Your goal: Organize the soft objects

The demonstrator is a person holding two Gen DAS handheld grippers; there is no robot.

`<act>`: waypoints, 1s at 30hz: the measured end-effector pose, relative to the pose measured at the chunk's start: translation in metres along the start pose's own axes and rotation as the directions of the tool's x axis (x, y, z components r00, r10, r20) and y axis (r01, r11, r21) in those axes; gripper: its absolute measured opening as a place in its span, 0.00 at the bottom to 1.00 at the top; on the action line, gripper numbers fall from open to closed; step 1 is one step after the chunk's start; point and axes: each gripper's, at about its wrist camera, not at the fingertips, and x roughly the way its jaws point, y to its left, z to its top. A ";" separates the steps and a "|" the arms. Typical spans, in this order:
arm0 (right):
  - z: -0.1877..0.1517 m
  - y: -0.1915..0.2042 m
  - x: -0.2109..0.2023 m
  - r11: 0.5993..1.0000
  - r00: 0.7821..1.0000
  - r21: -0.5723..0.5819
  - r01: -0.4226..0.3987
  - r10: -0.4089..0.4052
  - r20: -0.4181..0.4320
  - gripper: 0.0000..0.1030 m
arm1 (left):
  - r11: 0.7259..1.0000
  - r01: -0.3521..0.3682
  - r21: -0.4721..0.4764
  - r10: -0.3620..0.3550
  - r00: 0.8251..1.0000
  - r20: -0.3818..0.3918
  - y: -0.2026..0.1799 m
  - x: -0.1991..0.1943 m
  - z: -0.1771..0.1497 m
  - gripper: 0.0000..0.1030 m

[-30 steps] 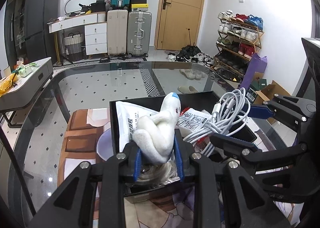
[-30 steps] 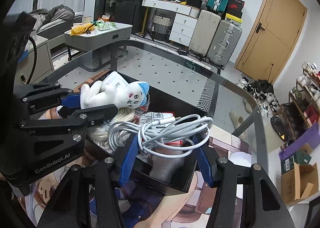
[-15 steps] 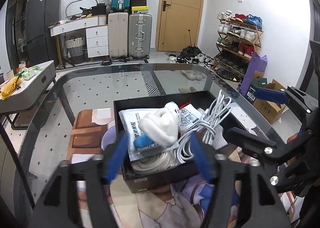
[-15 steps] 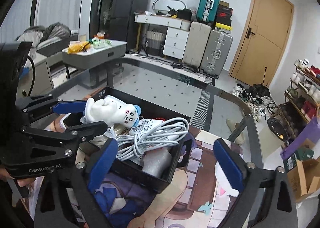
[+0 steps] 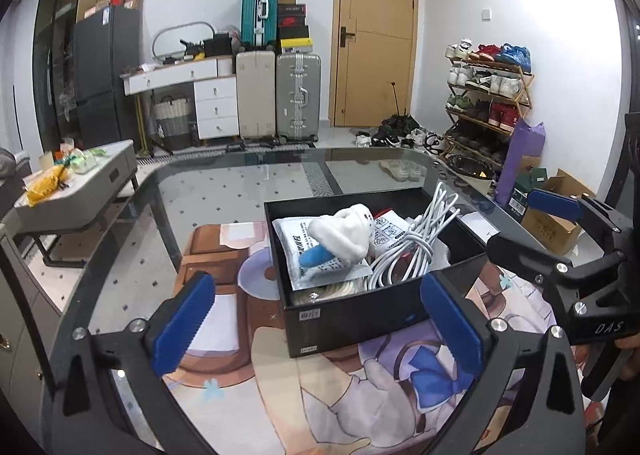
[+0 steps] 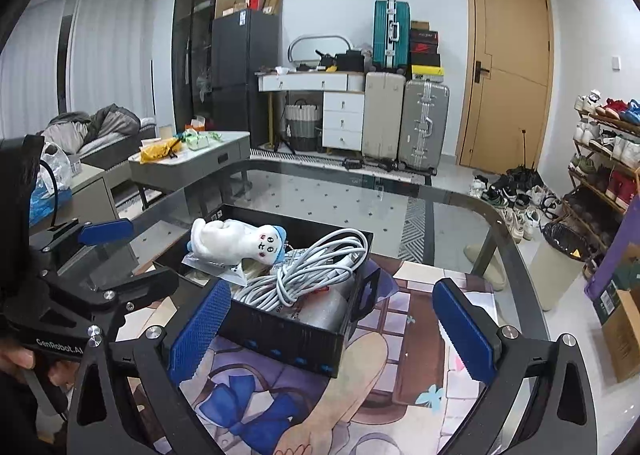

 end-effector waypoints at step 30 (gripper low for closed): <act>-0.029 -0.002 -0.008 1.000 0.998 0.020 -0.017 0.016 0.067 0.99 | 0.998 -0.036 -0.045 0.039 0.998 0.057 0.008 -0.003 -0.023 1.00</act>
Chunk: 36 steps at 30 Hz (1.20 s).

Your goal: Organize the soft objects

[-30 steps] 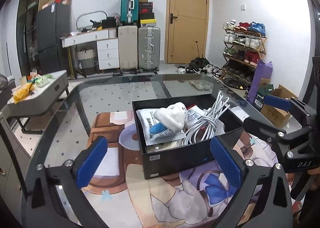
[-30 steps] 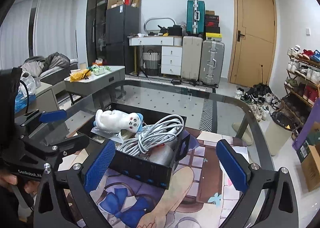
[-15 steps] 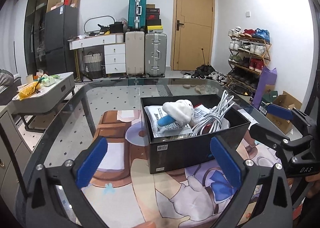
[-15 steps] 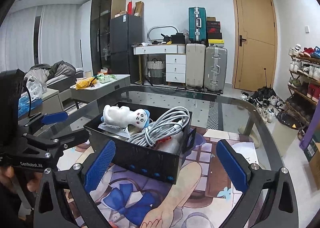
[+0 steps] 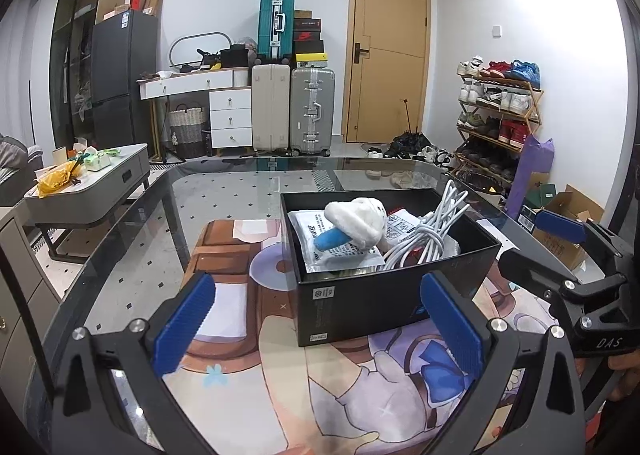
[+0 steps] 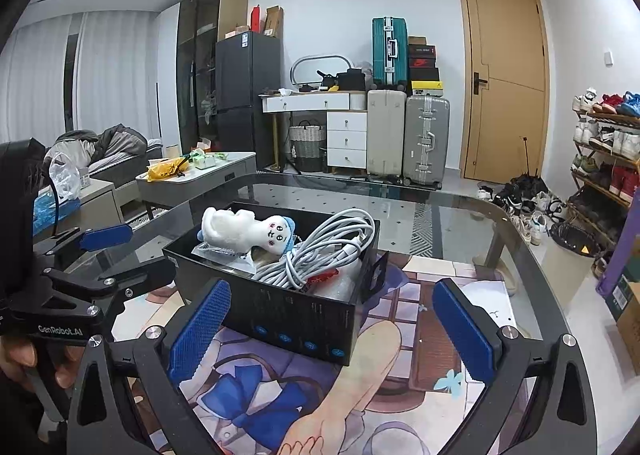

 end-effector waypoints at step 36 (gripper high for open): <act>0.000 -0.001 0.003 1.000 1.000 0.000 0.009 -0.009 -0.012 0.99 | 1.000 -0.018 0.022 0.017 1.000 0.024 -0.003 -0.005 0.000 1.00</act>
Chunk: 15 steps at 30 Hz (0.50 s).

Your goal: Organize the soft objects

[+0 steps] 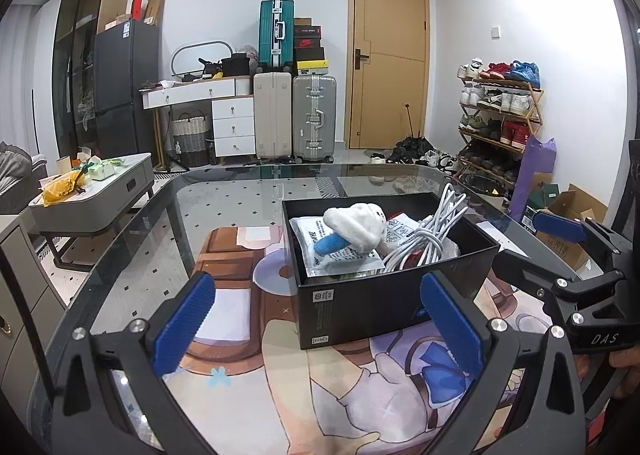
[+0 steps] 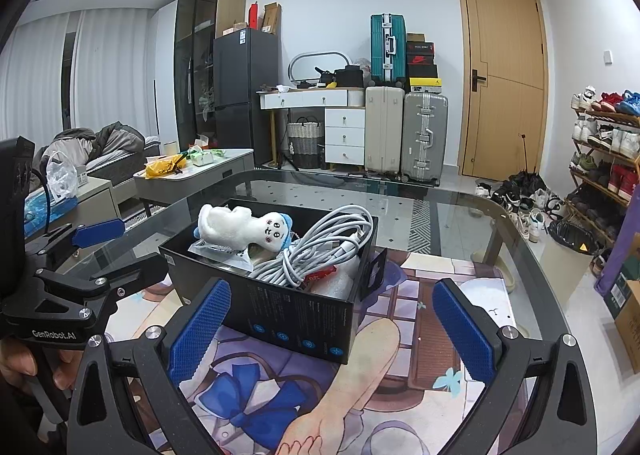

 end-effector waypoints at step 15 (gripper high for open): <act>0.000 0.000 0.000 1.000 1.000 0.000 0.000 0.000 0.001 0.99 | 1.000 0.001 0.003 -0.001 1.000 0.008 -0.001 -0.002 0.004 1.00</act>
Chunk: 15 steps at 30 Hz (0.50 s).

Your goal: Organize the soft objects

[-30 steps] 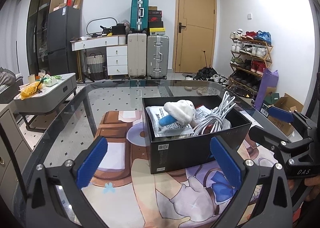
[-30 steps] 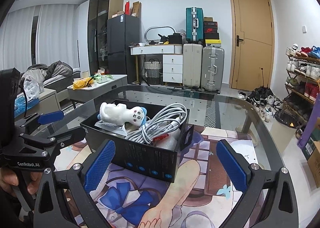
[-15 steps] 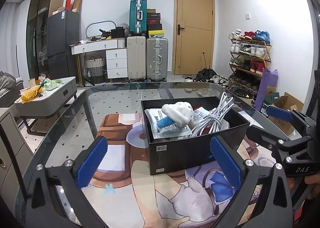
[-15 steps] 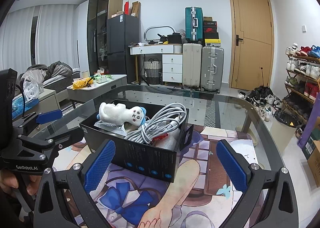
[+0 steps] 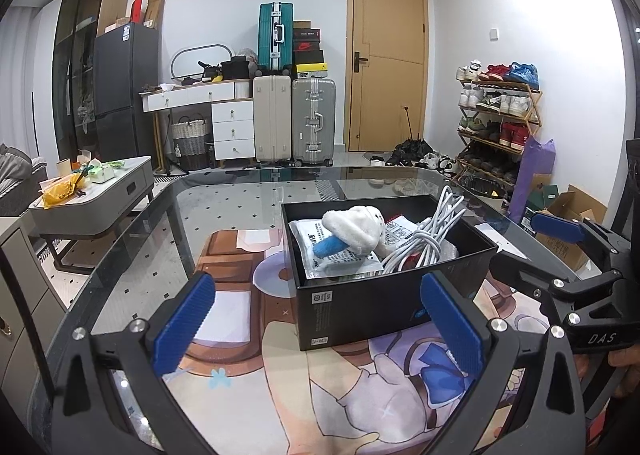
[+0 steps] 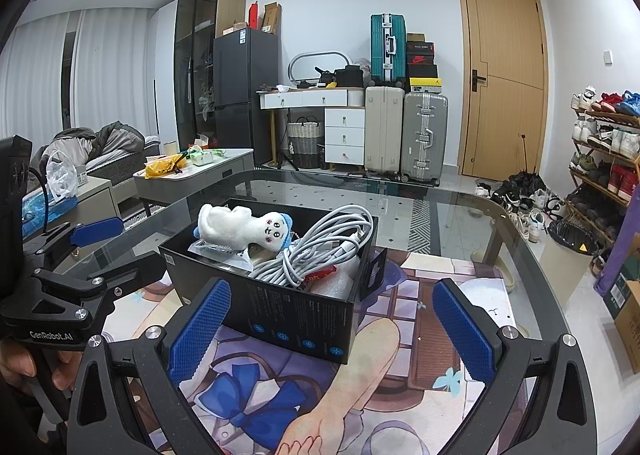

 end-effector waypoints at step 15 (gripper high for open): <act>0.000 0.000 0.000 1.000 1.000 0.000 0.000 0.000 0.000 0.99 | 1.000 0.001 -0.001 -0.001 1.000 0.003 0.001 0.000 0.000 1.00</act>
